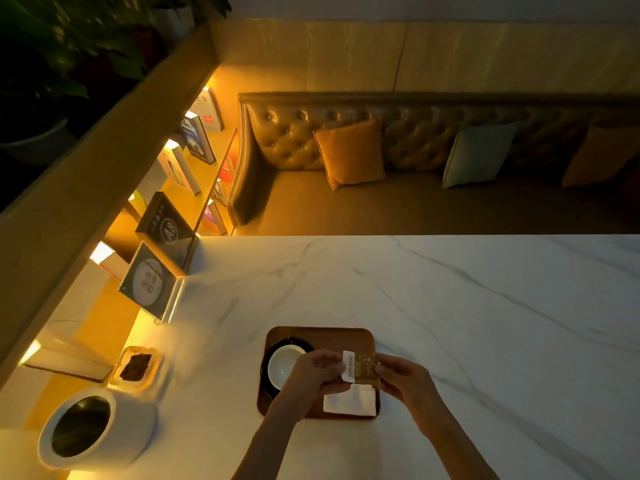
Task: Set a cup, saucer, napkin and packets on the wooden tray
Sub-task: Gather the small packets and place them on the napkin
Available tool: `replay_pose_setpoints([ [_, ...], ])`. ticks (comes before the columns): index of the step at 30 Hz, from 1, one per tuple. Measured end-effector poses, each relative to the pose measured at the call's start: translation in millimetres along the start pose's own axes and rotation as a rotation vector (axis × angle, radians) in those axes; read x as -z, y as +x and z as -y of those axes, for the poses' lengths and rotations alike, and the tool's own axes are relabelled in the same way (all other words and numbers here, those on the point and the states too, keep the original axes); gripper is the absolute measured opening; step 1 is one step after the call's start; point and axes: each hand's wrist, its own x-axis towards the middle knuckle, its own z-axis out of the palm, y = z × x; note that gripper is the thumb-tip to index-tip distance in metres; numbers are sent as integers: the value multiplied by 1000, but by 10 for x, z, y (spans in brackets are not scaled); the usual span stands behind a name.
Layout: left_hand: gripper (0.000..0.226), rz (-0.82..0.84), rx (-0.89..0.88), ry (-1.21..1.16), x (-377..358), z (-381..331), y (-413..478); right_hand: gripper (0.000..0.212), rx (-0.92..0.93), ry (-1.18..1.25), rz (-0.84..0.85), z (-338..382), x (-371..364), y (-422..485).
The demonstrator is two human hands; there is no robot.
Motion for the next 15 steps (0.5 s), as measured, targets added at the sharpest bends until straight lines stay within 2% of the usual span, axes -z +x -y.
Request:
replay_pose_setpoints([
  [3,13,-101,44,47,-65,59,281,21,10,-78,-54,-98,12,265],
  [7,11,-281,55,231,-189,259,681,18,108,-402,-115,-294,-80,627],
  [9,13,-340,48,345,-230,375,864,25,90,-499,-99,-401,-127,804],
  [15,18,-365,54,515,-217,570,1270,25,-42,-608,-50,-565,-222,1259],
])
